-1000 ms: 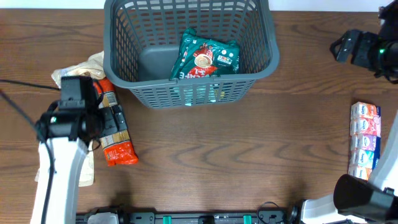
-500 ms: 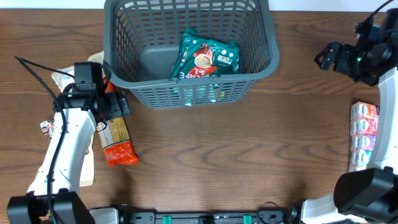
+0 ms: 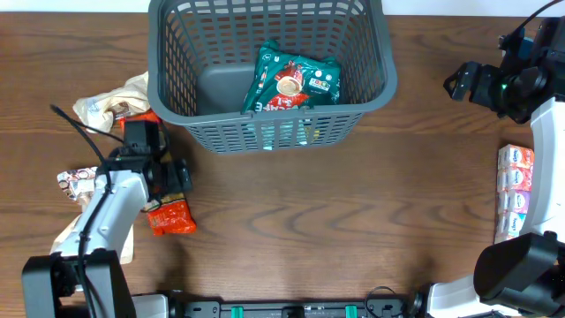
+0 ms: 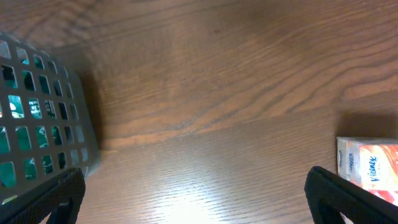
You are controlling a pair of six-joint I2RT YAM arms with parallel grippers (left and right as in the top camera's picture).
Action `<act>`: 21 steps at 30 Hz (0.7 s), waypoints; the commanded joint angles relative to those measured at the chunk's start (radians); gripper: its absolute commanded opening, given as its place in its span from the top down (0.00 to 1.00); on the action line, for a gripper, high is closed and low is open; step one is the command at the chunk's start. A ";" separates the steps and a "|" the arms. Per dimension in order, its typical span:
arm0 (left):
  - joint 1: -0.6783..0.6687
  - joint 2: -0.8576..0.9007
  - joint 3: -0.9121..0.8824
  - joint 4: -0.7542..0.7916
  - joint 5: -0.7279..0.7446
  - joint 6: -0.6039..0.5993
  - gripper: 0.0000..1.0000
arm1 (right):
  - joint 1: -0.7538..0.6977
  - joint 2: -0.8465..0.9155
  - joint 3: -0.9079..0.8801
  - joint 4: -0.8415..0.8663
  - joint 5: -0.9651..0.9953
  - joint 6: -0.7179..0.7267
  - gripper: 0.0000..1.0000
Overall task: Pack container
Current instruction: 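Grasp the orange pasta package with the left gripper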
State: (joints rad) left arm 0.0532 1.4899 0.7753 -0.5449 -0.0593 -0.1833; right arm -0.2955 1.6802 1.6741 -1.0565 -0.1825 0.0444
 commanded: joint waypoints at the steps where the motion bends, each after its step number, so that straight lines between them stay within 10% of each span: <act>1: -0.001 0.008 -0.032 0.018 -0.011 -0.002 0.01 | -0.004 0.000 -0.003 0.001 -0.001 -0.009 0.01; 21: -0.001 0.037 -0.105 0.153 0.004 -0.005 0.01 | -0.004 0.000 -0.003 -0.023 -0.002 -0.043 0.01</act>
State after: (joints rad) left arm 0.0532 1.4979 0.6838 -0.3969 -0.0586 -0.1837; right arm -0.2955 1.6802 1.6741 -1.0771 -0.1829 0.0265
